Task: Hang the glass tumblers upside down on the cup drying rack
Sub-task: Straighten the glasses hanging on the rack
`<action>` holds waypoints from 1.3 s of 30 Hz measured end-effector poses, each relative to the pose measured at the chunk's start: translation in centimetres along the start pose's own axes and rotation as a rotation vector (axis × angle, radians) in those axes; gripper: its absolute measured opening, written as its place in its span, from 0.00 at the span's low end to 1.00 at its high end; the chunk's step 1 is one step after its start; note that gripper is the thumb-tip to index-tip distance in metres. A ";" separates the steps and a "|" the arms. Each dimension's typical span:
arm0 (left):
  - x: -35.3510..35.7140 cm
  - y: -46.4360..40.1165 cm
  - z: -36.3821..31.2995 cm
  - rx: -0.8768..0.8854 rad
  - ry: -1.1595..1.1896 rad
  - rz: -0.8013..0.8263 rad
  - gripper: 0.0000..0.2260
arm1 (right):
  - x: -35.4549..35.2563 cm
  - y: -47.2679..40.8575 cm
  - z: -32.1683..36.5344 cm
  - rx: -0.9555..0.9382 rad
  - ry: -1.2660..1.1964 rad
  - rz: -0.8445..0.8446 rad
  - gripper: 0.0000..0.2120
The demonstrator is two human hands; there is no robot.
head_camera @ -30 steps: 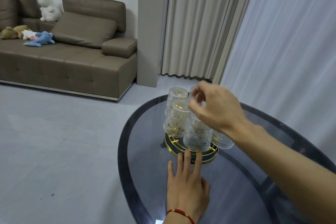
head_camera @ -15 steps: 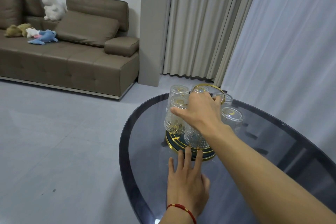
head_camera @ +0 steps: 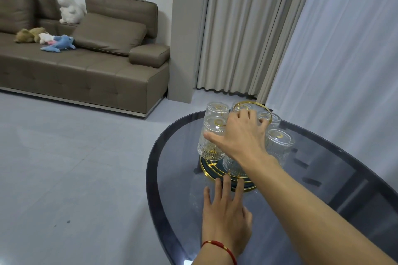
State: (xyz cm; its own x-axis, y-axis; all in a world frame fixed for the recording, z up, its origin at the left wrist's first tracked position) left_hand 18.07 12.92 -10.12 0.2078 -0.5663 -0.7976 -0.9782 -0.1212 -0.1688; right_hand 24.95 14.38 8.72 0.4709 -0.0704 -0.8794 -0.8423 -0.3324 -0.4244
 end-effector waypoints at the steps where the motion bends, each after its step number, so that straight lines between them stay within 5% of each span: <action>1: -0.1 0.1 0.0 -0.001 0.002 -0.007 0.30 | 0.1 0.1 0.0 -0.011 0.008 0.005 0.37; 11: -0.9 0.7 -0.4 0.021 0.017 -0.097 0.30 | -0.1 1.9 -3.8 -0.221 -0.013 0.014 0.51; 16: -1.1 0.7 -0.3 0.025 0.016 -0.100 0.30 | 1.8 2.1 -5.6 -0.267 -0.052 0.168 0.46; 19: -1.3 0.6 -0.5 0.018 0.028 -0.104 0.30 | 1.5 2.0 -5.7 -0.250 -0.128 0.113 0.39; 26: -1.4 0.7 -0.5 0.029 0.011 -0.108 0.29 | 0.6 2.8 -6.3 -0.247 -0.186 0.001 0.46; 39: -1.1 0.7 -0.4 0.032 -0.008 -0.082 0.30 | 1.6 3.1 -6.2 -0.270 -0.173 0.026 0.38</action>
State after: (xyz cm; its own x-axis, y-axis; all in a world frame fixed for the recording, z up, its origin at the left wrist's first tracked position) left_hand 17.19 13.13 -9.10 0.2871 -0.5490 -0.7850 -0.9575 -0.1405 -0.2519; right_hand 24.73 7.46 7.38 0.3787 0.0715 -0.9228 -0.7424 -0.5719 -0.3490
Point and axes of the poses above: each hand's wrist, its own y-axis away from the middle knuckle, its own x-axis out of the palm, z = x × y, the point moved 10 cm from there along -y, towards the middle knuckle, and after that the axes turned 14 degrees about y, right-handed, at the moved point
